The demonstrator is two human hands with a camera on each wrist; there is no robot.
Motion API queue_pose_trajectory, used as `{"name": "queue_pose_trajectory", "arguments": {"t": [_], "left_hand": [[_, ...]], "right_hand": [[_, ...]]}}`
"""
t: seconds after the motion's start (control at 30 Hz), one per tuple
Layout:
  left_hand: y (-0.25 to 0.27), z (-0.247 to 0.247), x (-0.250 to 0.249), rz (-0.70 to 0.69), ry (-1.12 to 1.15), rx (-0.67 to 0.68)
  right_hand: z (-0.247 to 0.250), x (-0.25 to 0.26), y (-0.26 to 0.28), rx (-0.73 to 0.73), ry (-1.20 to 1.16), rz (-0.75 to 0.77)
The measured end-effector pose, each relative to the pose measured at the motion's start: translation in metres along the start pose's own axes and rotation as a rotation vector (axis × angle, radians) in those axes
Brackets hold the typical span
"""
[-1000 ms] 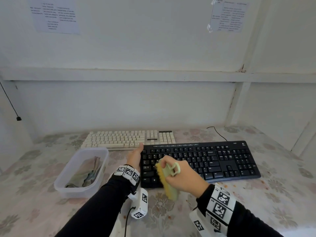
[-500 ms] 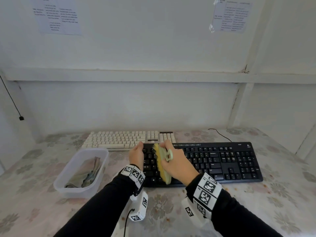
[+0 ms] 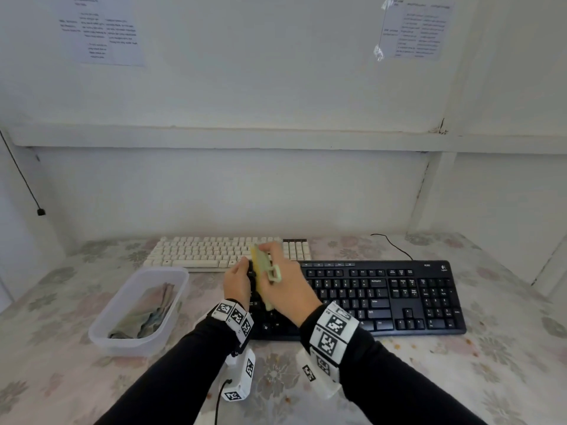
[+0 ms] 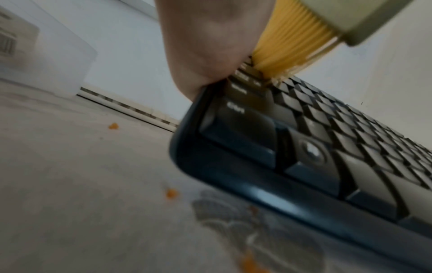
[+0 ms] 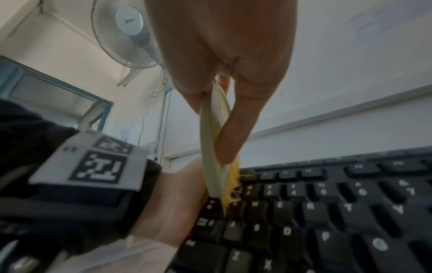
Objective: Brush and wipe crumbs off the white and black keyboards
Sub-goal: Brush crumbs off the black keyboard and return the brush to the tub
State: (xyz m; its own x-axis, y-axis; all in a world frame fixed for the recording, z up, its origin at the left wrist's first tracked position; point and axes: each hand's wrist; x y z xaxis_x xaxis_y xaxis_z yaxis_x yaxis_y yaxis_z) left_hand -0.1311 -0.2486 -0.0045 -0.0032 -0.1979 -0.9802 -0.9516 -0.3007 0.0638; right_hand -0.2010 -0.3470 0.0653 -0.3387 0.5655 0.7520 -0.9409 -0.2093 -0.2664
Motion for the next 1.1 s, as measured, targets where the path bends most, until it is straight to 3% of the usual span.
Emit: {"name": "queue_pose_trajectory", "arguments": {"t": [0.23, 0.37, 0.43, 0.57, 0.77, 0.93, 1.0, 1.1], "left_hand": [[-0.002, -0.002, 0.002, 0.011, -0.001, -0.031], [-0.002, -0.001, 0.001, -0.045, -0.021, -0.001], [0.000, -0.001, 0.001, -0.047, -0.040, -0.006], [0.005, -0.003, -0.003, 0.007, -0.020, -0.030], [0.002, -0.004, 0.001, -0.007, 0.003, -0.060], [0.004, -0.007, -0.001, -0.003, 0.010, -0.074], [0.010, -0.009, -0.005, -0.028, -0.001, -0.073], [0.014, -0.011, -0.009, -0.036, 0.029, -0.061]], "right_hand": [[0.006, -0.009, 0.020, 0.195, 0.141, -0.109], [0.018, -0.004, 0.006, 0.041, 0.233, 0.091], [0.022, -0.006, -0.002, 0.064, 0.221, 0.146], [0.045, -0.016, -0.005, 0.072, 0.252, 0.078], [0.116, -0.052, 0.009, 0.022, 0.344, -0.140], [0.169, -0.079, 0.021, -0.033, 0.557, -0.300], [0.174, -0.077, 0.025, -0.038, 0.626, -0.303], [0.156, -0.052, 0.026, -0.023, 0.573, -0.193]]}}
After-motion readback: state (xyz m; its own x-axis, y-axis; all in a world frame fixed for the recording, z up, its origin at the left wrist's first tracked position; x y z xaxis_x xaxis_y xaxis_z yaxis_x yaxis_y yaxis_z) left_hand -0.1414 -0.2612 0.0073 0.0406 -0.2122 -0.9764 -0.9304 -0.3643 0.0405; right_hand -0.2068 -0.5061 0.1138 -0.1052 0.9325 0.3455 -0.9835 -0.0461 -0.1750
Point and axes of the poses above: each hand's wrist, its own y-axis away from the middle knuckle, its own z-axis out of the back of the hand, x = y × z, and after that the axes turned 1 degree about -y, right-handed
